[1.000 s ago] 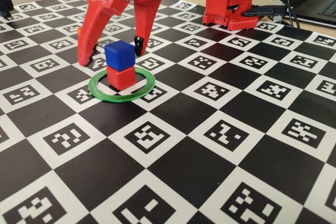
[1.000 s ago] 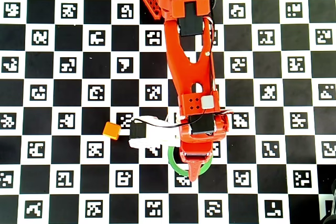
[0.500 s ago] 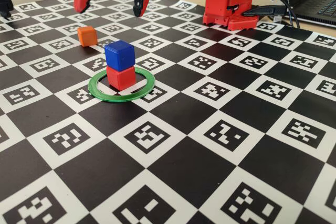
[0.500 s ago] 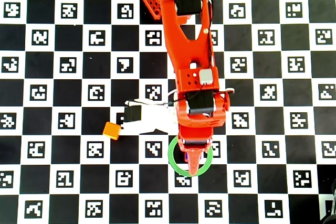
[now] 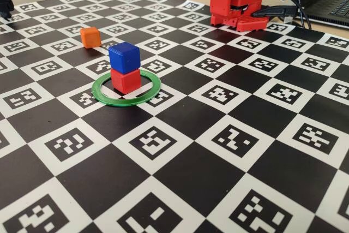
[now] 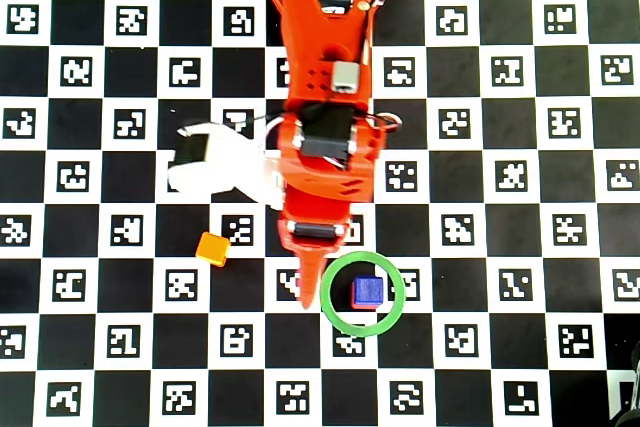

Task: Grab the red cube then put it in the green circle then put the blue cube on top and finally the orange cube on top

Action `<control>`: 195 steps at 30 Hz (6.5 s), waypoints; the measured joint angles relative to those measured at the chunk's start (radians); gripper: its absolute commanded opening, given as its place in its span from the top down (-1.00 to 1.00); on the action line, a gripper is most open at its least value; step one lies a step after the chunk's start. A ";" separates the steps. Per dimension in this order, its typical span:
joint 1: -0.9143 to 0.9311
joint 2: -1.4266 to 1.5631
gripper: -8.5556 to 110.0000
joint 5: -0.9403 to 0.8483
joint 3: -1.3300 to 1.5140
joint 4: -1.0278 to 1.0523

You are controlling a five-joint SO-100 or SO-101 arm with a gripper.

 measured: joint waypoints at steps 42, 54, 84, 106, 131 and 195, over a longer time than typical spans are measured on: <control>0.233 -0.310 -0.02 -0.074 0.000 -0.158; 0.233 -0.396 -0.02 -0.052 0.000 -0.181; 0.249 -0.520 -0.02 -0.052 0.000 -0.259; 0.249 -0.520 0.24 -0.060 0.057 -0.301; 0.249 -0.483 0.67 -0.078 0.118 -0.336; -0.285 -0.302 0.73 0.127 -0.321 0.130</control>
